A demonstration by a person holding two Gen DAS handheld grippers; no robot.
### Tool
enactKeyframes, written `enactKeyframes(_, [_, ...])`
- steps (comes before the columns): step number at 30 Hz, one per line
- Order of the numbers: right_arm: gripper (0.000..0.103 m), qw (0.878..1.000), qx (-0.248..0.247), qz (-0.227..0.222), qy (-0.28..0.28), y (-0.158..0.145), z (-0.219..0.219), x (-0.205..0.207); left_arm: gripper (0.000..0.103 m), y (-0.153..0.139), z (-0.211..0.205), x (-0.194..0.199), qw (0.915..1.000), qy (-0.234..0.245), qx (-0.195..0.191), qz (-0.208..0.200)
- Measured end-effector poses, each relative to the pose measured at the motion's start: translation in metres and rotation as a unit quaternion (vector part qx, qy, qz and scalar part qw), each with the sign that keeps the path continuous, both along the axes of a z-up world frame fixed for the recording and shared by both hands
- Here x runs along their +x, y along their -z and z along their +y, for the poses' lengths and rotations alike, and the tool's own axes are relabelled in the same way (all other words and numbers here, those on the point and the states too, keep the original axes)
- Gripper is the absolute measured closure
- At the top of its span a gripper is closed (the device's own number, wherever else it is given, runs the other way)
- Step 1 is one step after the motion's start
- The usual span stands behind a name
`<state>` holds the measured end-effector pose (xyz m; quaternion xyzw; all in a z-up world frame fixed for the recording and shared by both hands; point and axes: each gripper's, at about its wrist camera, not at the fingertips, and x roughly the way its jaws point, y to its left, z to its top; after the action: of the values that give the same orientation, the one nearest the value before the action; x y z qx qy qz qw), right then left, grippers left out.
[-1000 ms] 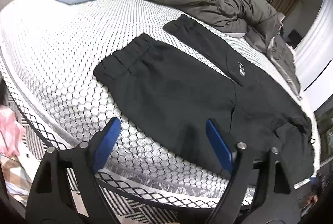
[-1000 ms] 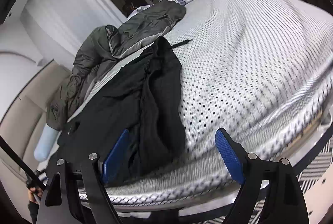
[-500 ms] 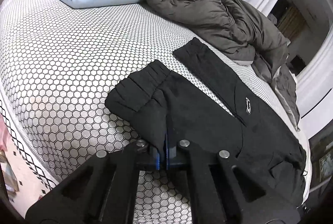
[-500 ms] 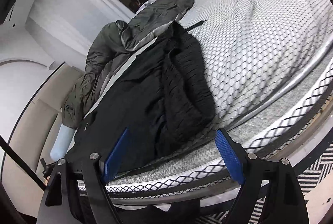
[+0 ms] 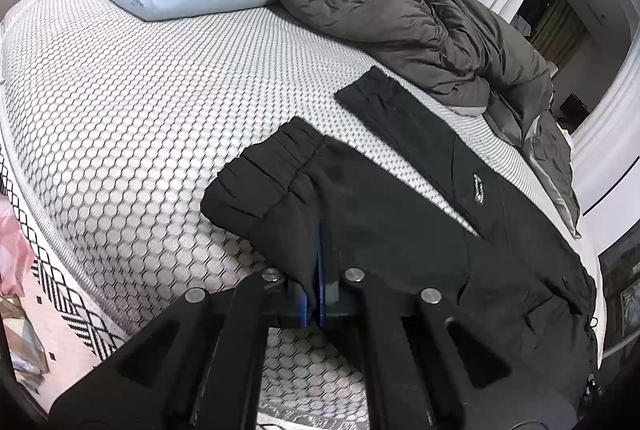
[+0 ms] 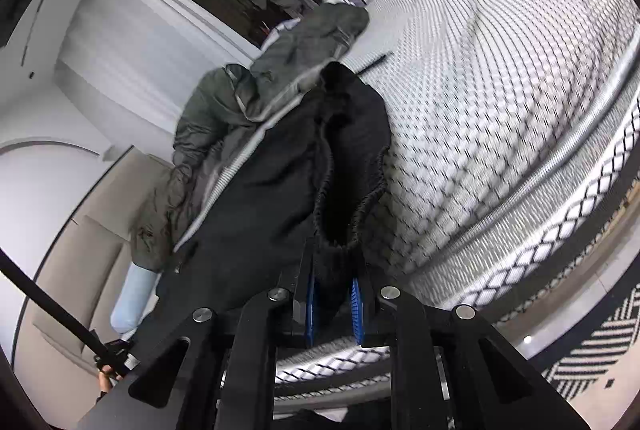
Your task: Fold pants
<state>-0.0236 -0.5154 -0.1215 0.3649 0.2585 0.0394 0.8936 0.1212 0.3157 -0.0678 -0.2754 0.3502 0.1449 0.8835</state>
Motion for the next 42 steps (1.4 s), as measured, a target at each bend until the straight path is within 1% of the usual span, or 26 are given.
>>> enactKeyframes(2, [0.090, 1.000, -0.001, -0.018, 0.004, -0.012, -0.002, 0.004, 0.103, -0.012, -0.002, 0.009, 0.9999, 0.003, 0.005, -0.008])
enactKeyframes(5, [0.090, 0.999, -0.020, -0.044, 0.010, -0.038, -0.004, 0.017, 0.103, -0.033, -0.003, 0.030, 0.9997, 0.011, 0.009, -0.019])
enactKeyframes(8, [0.091, 0.997, -0.047, -0.064, 0.013, -0.069, -0.005, 0.044, 0.103, -0.054, -0.001, 0.056, 0.9995, 0.012, 0.013, -0.026])
enactKeyframes(11, [0.091, 0.995, -0.071, -0.071, 0.011, -0.098, -0.005, 0.078, 0.103, -0.076, 0.001, 0.096, 0.9994, 0.013, 0.008, -0.032])
enactKeyframes(13, [0.091, 0.994, -0.088, -0.068, 0.011, -0.118, -0.005, 0.113, 0.103, -0.089, 0.005, 0.133, 0.9995, 0.011, 0.005, -0.030])
enactKeyframes(14, [0.091, 0.993, -0.096, -0.063, 0.010, -0.124, -0.007, 0.131, 0.103, -0.093, 0.006, 0.148, 0.9996, 0.010, 0.006, -0.027])
enactKeyframes(16, [0.091, 0.993, -0.109, -0.049, 0.017, -0.132, -0.011, 0.167, 0.103, -0.098, 0.008, 0.194, 0.9998, 0.010, 0.011, -0.013])
enactKeyframes(17, [0.091, 0.993, -0.113, -0.043, 0.018, -0.134, -0.014, 0.179, 0.103, -0.098, 0.008, 0.216, 0.9998, 0.011, 0.015, -0.005])
enactKeyframes(21, [0.090, 0.993, -0.115, 0.009, 0.033, -0.125, -0.031, 0.264, 0.099, -0.081, 0.005, 0.300, 0.9983, 0.008, 0.036, 0.045])
enactKeyframes(22, [0.085, 0.993, -0.114, 0.023, 0.036, -0.120, -0.034, 0.284, 0.090, -0.073, 0.005, 0.313, 0.9977, 0.005, 0.037, 0.056])
enactKeyframes(23, [0.079, 0.990, -0.123, 0.046, 0.048, -0.112, -0.039, 0.311, 0.073, -0.063, 0.006, 0.334, 0.9967, 0.007, 0.034, 0.073])
enactKeyframes(24, [0.058, 0.987, -0.133, 0.064, 0.056, -0.105, -0.043, 0.325, 0.066, -0.056, 0.005, 0.343, 0.9963, 0.010, 0.030, 0.081])
enactKeyframes(25, [0.048, 0.983, -0.145, 0.089, 0.064, -0.097, -0.046, 0.341, 0.051, -0.051, 0.005, 0.348, 0.9961, 0.005, 0.030, 0.083])
enactKeyframes(26, [0.048, 0.979, -0.152, 0.111, 0.074, -0.090, -0.048, 0.352, 0.035, -0.050, 0.005, 0.348, 0.9959, -0.005, 0.040, 0.081])
enactKeyframes(27, [0.048, 0.978, -0.155, 0.116, 0.075, -0.086, -0.049, 0.352, 0.028, -0.050, 0.004, 0.343, 0.9961, -0.009, 0.047, 0.074])
enactKeyframes(28, [0.044, 0.979, -0.160, 0.107, 0.073, -0.086, -0.047, 0.348, 0.020, -0.050, 0.004, 0.339, 0.9965, -0.007, 0.050, 0.067])
enactKeyframes(29, [0.038, 0.979, -0.163, 0.099, 0.069, -0.086, -0.044, 0.343, 0.020, -0.053, 0.003, 0.330, 0.9970, 0.004, 0.054, 0.055])
enactKeyframes(30, [0.027, 0.980, -0.169, 0.089, 0.062, -0.087, -0.040, 0.332, 0.020, -0.055, 0.003, 0.323, 0.9969, 0.011, 0.057, 0.054])
enactKeyframes(31, [0.022, 0.980, -0.173, 0.080, 0.058, -0.088, -0.036, 0.323, 0.020, -0.057, 0.002, 0.311, 0.9966, 0.019, 0.061, 0.052])
enactKeyframes(33, [0.018, 0.982, -0.172, 0.054, 0.054, -0.091, -0.026, 0.293, 0.020, -0.057, -0.002, 0.288, 0.9968, 0.026, 0.060, 0.047])
enactKeyframes(35, [0.015, 0.985, -0.161, 0.037, 0.051, -0.089, -0.018, 0.267, 0.020, -0.050, -0.007, 0.260, 0.9983, 0.041, 0.029, 0.030])
enactKeyframes(36, [0.014, 0.987, -0.152, 0.026, 0.049, -0.087, -0.013, 0.254, 0.020, -0.043, -0.010, 0.240, 0.9980, 0.052, 0.016, 0.032])
enactKeyframes(37, [0.014, 0.988, -0.143, 0.018, 0.046, -0.085, -0.007, 0.242, 0.020, -0.033, -0.012, 0.234, 0.9968, 0.066, 0.002, 0.045])
enactKeyframes(39, [0.014, 0.992, -0.122, 0.013, 0.038, -0.076, 0.002, 0.223, 0.023, -0.007, -0.018, 0.236, 0.9938, 0.078, -0.024, 0.076])
enactKeyframes(41, [0.014, 0.994, -0.105, 0.024, 0.033, -0.063, 0.010, 0.205, 0.033, 0.010, -0.015, 0.242, 0.9923, 0.073, -0.066, 0.075])
enactKeyframes(42, [0.014, 0.994, -0.095, 0.036, 0.028, -0.056, 0.011, 0.196, 0.034, 0.020, -0.011, 0.247, 0.9906, 0.063, -0.102, 0.066])
